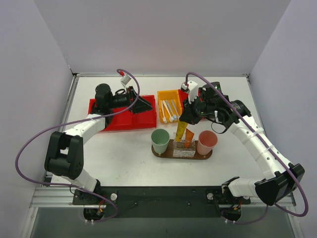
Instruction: Prepare toiletry sets of a toothbrush and toothpaste on the tray
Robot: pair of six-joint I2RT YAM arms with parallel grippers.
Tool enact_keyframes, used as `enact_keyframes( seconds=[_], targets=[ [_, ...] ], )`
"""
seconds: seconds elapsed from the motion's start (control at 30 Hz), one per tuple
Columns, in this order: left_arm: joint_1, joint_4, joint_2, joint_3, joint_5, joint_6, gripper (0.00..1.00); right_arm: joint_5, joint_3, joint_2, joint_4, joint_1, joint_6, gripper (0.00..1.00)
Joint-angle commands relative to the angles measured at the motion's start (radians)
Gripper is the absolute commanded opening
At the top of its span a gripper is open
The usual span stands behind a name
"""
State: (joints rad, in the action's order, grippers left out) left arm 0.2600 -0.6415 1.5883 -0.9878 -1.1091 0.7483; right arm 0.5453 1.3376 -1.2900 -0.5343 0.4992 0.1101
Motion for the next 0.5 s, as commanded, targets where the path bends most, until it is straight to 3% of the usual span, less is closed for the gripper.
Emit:
enact_keyframes(
  seconds=[0.0, 0.47],
  targets=[
    [-0.005, -0.060, 0.002, 0.003, -0.024, -0.001, 0.79, -0.004, -0.003, 0.023, -0.001, 0.006, 0.016, 0.00],
    [-0.005, -0.061, 0.006, 0.005, -0.024, 0.003, 0.79, -0.011, -0.003, 0.037, -0.003, 0.006, 0.016, 0.00]
  ],
)
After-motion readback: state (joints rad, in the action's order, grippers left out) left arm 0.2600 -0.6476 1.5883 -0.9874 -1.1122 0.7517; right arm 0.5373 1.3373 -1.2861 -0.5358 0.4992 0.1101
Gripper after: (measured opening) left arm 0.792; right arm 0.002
